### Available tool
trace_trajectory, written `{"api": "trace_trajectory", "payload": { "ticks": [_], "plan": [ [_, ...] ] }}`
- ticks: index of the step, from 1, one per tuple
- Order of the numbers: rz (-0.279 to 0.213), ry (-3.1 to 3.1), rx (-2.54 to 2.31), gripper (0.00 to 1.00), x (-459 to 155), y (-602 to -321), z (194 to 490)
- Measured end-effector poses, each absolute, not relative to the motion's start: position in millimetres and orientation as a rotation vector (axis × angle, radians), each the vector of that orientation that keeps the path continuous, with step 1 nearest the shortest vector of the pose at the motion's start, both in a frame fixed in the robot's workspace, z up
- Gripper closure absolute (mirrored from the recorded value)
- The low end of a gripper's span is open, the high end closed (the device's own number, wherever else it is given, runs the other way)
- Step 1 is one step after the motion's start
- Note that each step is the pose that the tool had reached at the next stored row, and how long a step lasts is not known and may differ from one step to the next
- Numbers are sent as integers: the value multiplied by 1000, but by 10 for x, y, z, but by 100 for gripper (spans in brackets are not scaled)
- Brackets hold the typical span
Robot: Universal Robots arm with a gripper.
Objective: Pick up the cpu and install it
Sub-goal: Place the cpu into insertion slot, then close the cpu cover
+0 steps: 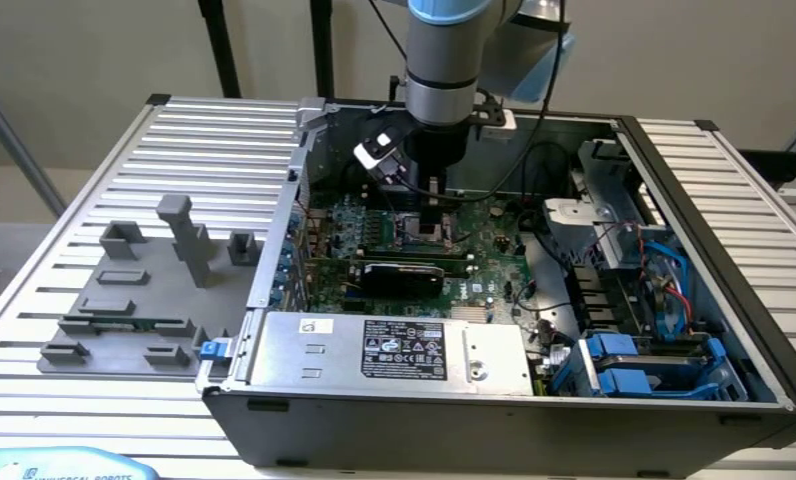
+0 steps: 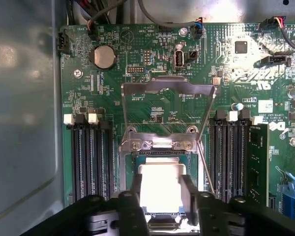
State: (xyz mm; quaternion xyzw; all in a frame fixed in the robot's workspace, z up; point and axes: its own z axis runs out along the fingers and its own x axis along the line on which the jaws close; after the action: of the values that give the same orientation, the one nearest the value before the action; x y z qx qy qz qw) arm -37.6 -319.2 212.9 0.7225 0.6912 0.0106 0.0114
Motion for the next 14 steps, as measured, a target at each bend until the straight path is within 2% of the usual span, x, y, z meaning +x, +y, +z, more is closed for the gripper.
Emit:
{"api": "trace_trajectory", "payload": {
  "ticks": [1,2,3,5,6,7,14],
  "plan": [
    [33,2156,2254,58,-376,-3192,2130],
    [33,2156,2254,70,-376,-3192,2130],
    [33,2156,2254,70,-376,-3192,2130],
    [33,2156,2254,82,-377,-3193,2131],
    [33,2156,2254,82,-377,-3193,2131],
    [33,2156,2254,87,-377,-3193,2131],
    [33,2156,2254,89,-377,-3192,2131]
  ]
}}
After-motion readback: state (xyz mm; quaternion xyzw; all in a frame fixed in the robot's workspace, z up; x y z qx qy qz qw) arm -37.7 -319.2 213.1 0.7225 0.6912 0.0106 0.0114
